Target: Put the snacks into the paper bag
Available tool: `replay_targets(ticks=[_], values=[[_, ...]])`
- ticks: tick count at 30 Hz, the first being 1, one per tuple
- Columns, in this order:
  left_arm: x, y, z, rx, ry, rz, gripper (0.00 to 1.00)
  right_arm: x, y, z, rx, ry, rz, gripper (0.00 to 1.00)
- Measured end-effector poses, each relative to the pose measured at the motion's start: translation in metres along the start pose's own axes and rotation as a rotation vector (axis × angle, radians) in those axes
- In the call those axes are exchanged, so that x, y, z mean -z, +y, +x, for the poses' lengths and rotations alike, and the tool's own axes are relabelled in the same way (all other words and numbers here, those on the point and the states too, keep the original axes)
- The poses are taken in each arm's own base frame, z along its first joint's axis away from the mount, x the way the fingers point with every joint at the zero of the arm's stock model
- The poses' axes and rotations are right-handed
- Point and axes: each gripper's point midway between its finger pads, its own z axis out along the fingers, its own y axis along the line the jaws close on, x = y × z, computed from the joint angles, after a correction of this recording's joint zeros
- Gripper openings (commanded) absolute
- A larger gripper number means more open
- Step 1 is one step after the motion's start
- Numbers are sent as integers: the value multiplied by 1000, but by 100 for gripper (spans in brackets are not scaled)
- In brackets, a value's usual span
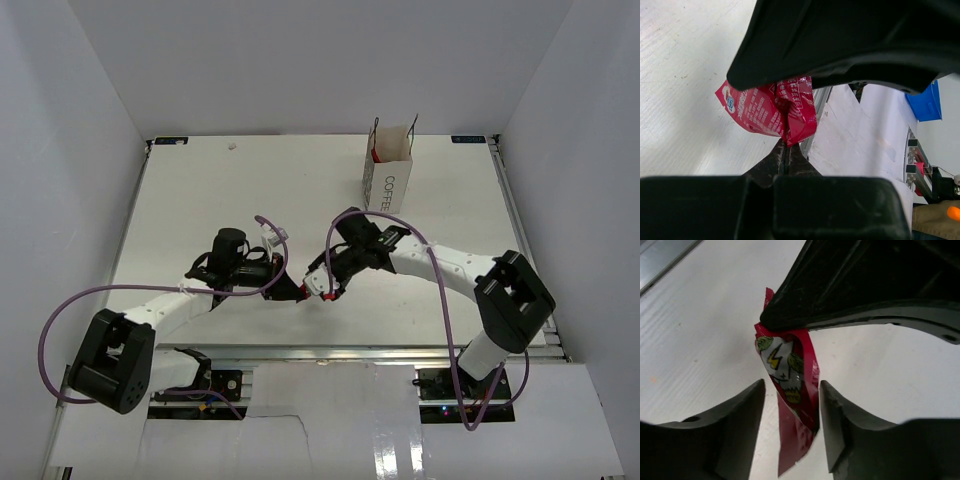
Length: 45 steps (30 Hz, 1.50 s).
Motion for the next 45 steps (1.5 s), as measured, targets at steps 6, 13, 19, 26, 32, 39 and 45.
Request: replay_targets(ticks=[6,13,19,26,32,39,45], values=[[1,0,2,19,4,-16,34,-13,6,3,-21,14,-47,14],[15,-5,-35,-79,-124,-129,76,1,1,-2,-39,26,-28,8],[46,-32,-105,-281,-331,-247,98,57,-24,16,-299,49,131,8],[81,-46,-125,-365,-492,-366,98,214,-144,70,-771,143,814,8],[91,-36,-105,-331,-530,-432,98,315,-183,70,-973,96,1379,8],[97,-33,-100,-305,-547,-459,98,354,-198,90,-1048,80,1656,8],[95,-27,-90,-276,-547,-462,98,345,-194,139,-1068,200,1704,18]])
